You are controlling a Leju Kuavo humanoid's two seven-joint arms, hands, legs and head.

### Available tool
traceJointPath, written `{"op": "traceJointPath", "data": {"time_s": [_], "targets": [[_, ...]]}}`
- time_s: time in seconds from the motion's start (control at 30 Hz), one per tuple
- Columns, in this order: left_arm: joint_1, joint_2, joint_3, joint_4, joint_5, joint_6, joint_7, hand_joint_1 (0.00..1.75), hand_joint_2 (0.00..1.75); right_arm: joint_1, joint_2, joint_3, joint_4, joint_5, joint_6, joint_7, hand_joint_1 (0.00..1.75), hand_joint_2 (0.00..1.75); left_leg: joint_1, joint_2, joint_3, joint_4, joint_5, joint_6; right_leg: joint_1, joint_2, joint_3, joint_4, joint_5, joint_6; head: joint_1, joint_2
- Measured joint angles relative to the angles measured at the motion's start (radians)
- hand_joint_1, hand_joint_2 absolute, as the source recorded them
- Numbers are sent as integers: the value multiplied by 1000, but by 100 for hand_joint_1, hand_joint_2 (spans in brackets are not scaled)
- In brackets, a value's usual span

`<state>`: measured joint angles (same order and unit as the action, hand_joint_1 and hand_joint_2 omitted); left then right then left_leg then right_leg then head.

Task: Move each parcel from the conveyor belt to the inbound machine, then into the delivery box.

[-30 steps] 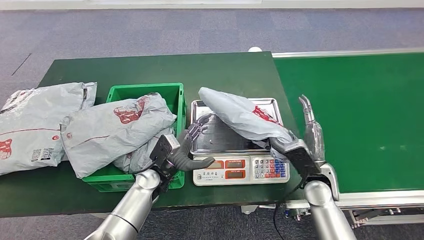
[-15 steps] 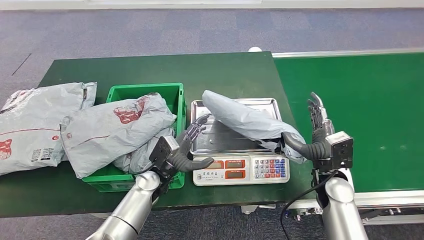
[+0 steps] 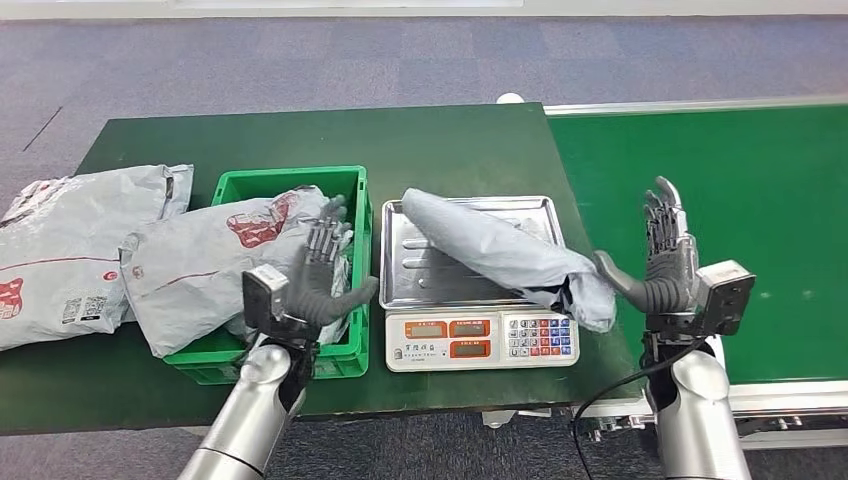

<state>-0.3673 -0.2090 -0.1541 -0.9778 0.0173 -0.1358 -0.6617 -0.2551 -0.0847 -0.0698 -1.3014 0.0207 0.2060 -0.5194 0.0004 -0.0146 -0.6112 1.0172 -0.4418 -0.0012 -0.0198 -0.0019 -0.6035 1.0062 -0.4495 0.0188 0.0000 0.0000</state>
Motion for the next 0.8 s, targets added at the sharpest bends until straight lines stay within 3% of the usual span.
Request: {"op": "traceJointPath", "data": {"time_s": [0.27,0.43,0.7,0.8], "targets": [[44,-13,95,-99,46,254,-22,0,175,7,1,-27,-23,-55,4,-18,0,175,0,0,0,0,0,0,0,0,0,0,0,0,0,0],[49,-12,90,-117,-28,231,-14,0,175,8,2,-28,-28,-90,31,-23,0,175,0,0,0,0,0,0,0,0,0,0,0,0,0,0],[-18,-5,-39,-46,-409,284,84,0,175,-3,2,-27,-17,-99,59,-44,0,175,0,0,0,0,0,0,0,-1,0,0,0,0,0,0],[-67,-6,-136,18,-576,155,72,0,175,-33,3,-20,6,-92,79,-51,0,175,-1,0,0,0,0,0,-1,0,1,0,1,1,0,0]]}}
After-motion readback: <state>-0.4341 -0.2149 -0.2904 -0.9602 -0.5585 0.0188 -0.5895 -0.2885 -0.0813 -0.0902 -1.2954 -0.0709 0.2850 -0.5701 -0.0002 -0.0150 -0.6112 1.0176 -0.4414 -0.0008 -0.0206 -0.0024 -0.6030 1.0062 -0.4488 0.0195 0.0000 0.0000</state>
